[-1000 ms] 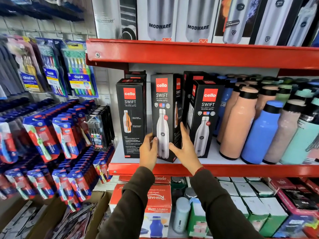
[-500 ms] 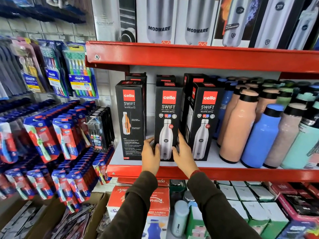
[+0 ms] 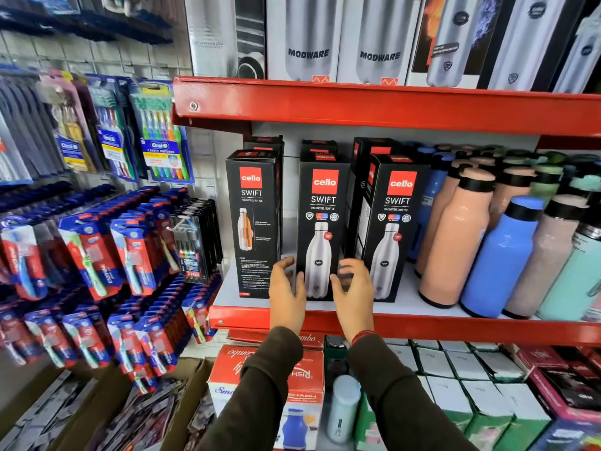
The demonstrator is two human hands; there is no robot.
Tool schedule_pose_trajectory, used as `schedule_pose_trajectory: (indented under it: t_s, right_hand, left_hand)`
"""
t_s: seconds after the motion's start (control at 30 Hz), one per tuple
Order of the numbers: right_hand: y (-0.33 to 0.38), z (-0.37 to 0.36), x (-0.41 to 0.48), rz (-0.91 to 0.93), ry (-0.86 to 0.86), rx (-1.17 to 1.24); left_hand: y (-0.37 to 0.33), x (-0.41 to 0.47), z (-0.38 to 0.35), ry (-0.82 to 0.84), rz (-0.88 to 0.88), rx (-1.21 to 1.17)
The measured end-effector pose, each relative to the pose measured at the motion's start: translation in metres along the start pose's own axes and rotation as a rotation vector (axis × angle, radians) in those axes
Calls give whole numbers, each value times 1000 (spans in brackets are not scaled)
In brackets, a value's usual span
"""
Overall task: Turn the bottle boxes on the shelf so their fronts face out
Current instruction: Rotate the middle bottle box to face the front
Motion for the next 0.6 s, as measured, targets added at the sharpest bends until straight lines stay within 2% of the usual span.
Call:
schedule_pose_trajectory:
  t_s: [0.13, 0.27, 0.37, 0.43, 0.6]
  right_hand:
    - [16, 0, -10, 59, -61, 113]
    - [41, -25, -21, 105, 42, 164]
    - [56, -52, -28, 83, 130, 179]
    - [66, -71, -30, 72, 202, 160]
    - [66, -111, -32, -70, 328, 116]
  left_hand:
    - [-15, -5, 27, -121, -135, -3]
    - [-31, -2, 58, -257, -265, 71]
    - [-32, 9, 83, -353, -258, 160]
    - [-23, 22, 92, -317, -193, 200]
    - [7, 42, 102, -84, -70, 181]
Point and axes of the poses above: each hand's wrist, its own x-axis towards the middle knuckle, its own z-axis out of the back of the hand, y = z × x, the point moved 8 cm from there along x, towards the middle knuckle, and after that the axes turned 3 degrees about -y, right-handed, at the moved point
